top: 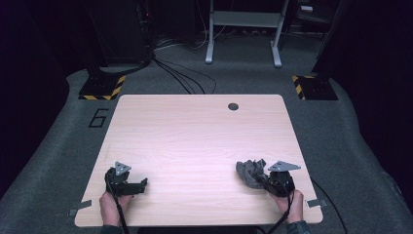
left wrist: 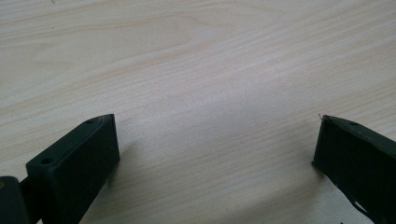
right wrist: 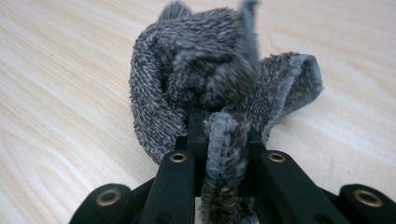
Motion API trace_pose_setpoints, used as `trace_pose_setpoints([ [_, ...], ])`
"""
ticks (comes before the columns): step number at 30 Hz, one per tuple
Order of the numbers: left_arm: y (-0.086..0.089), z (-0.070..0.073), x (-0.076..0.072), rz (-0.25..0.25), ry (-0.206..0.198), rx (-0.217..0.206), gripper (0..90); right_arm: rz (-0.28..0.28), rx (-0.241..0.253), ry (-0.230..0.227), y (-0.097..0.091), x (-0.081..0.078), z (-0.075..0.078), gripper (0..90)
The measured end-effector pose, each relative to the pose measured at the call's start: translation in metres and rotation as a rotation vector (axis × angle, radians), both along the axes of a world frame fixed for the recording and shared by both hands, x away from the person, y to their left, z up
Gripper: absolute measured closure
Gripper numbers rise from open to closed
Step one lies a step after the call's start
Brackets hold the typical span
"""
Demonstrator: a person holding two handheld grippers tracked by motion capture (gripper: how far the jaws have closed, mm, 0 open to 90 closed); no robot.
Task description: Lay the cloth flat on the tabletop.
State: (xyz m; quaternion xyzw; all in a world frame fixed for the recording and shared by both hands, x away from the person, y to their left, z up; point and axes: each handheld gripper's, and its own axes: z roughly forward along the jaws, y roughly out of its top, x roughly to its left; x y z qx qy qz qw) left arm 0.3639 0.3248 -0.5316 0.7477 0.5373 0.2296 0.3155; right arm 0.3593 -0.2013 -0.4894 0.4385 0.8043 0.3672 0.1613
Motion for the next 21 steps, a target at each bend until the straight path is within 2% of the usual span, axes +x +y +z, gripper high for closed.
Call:
trace_pose_setpoints([
  [8,0.000,0.000,0.000,0.001,0.001,-0.001,0.0,0.008,0.034,-0.069,0.007,0.001,0.022,82.5],
  [11,0.000,0.000,0.000,0.000,0.000,-0.001,0.0,0.028,0.037,-0.110,0.014,0.007,0.034,82.8],
  [13,0.000,0.000,0.000,0.000,0.000,-0.001,0.0,0.033,0.034,-0.110,0.017,0.009,0.038,82.8],
  [14,0.000,0.000,0.000,0.001,0.002,-0.001,0.0,0.050,0.033,-0.124,0.024,0.016,0.045,83.0],
  [17,0.000,0.000,0.000,0.000,0.000,-0.001,0.0,0.067,0.028,-0.141,0.030,0.023,0.052,83.1],
  [18,0.000,0.000,0.000,0.000,0.000,0.000,0.0,0.082,0.034,-0.155,0.036,0.031,0.059,83.1],
  [21,0.000,0.000,0.000,0.000,0.003,0.000,0.0,0.090,0.057,-0.167,0.042,0.041,0.070,83.2],
])
